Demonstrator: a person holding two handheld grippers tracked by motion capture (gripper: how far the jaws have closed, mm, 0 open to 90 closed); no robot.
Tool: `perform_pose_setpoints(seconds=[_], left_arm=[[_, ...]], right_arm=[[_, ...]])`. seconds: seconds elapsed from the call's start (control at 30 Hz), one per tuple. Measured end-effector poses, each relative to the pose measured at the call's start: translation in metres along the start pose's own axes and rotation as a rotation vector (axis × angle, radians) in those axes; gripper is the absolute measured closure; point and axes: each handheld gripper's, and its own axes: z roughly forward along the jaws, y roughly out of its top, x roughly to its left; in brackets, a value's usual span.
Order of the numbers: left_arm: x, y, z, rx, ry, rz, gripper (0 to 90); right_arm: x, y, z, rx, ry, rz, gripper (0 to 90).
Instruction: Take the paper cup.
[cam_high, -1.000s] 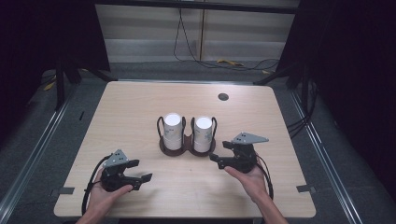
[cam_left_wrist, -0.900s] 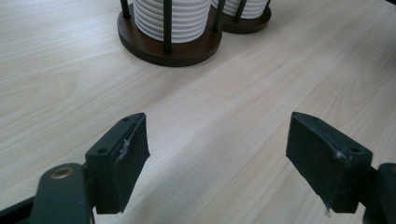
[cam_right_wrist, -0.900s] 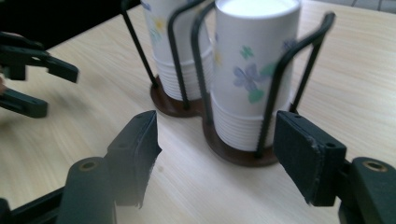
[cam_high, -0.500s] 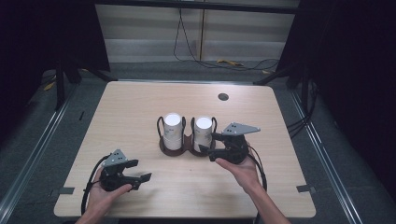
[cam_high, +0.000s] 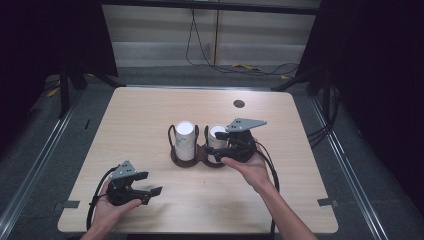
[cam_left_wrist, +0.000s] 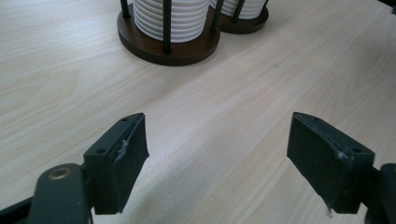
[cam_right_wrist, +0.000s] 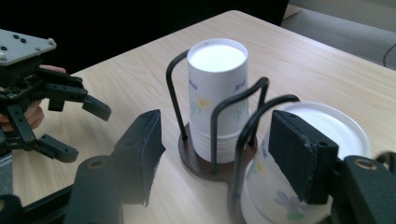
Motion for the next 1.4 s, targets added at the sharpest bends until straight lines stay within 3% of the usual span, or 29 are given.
perform_pose_setpoints(seconds=[0.3, 0.5, 0.83, 0.97, 1.23, 1.4], left_arm=[[-0.004, 0.001, 0.001, 0.019, 0.010, 0.043, 17.0], [-0.002, 0.000, 0.001, 0.021, 0.019, 0.021, 17.3], [0.001, -0.001, -0.002, 0.014, 0.027, 0.019, 18.8], [0.001, -0.001, -0.002, 0.011, 0.026, 0.021, 19.0], [0.002, -0.001, -0.002, 0.012, 0.022, 0.019, 19.0], [0.001, -0.001, -0.003, 0.003, 0.019, 0.025, 19.6]], right_arm=[[0.001, 0.016, 0.016, 0.035, 0.022, -0.042, 35.4], [-0.001, 0.025, 0.026, 0.051, 0.028, -0.061, 35.4], [-0.007, 0.041, 0.040, 0.100, 0.007, -0.083, 35.4], [-0.011, 0.045, 0.047, 0.108, 0.017, -0.071, 34.4], [-0.012, 0.051, 0.059, 0.154, 0.033, -0.084, 30.7], [-0.011, 0.053, 0.070, 0.244, 0.048, -0.104, 29.9]])
